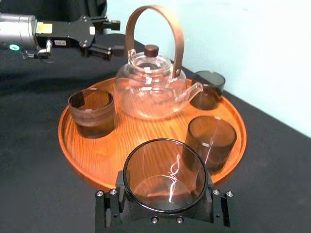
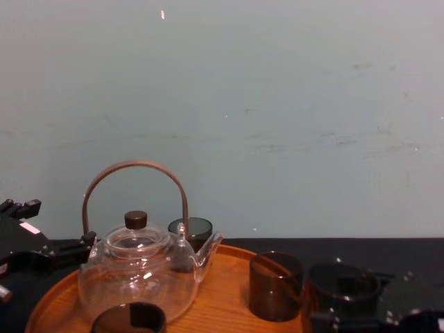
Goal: Pick up the glass from the table and place it on the tray.
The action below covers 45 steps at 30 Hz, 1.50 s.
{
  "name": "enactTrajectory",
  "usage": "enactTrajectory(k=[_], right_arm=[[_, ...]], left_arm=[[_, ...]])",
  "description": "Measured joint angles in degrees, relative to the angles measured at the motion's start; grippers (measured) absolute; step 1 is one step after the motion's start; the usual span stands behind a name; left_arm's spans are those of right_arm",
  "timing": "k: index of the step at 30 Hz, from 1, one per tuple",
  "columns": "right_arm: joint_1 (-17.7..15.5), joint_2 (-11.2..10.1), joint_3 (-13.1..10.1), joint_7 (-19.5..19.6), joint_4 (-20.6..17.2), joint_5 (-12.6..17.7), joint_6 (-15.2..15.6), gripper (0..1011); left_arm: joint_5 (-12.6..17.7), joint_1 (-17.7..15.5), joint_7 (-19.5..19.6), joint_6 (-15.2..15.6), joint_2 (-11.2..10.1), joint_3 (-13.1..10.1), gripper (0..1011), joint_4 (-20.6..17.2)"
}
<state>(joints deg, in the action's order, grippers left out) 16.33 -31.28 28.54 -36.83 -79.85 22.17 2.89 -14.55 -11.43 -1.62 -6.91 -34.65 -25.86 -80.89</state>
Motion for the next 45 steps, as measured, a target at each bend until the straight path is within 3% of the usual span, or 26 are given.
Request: enactTrajectory(k=[8, 22, 29, 45], right_arm=[[3.6, 1.5, 1.3, -0.1, 1.4, -0.4, 1.2, 904], [10.3, 6.6, 4.6, -1.6, 9.6, -1.3, 0.8, 904], [11.9, 8.8, 5.9, -2.1, 12.1, -1.4, 0.3, 905], [13.9, 11.4, 7.7, -2.9, 15.5, -1.8, -0.3, 904]], left_arm=[[0.0, 0.0, 0.0, 0.0, 0.0, 0.0, 1010, 0.0], [0.0, 0.0, 0.0, 0.0, 0.0, 0.0, 1009, 0.0], [0.0, 0.0, 0.0, 0.0, 0.0, 0.0, 1009, 0.0], [0.0, 0.0, 0.0, 0.0, 0.0, 0.0, 1009, 0.0]])
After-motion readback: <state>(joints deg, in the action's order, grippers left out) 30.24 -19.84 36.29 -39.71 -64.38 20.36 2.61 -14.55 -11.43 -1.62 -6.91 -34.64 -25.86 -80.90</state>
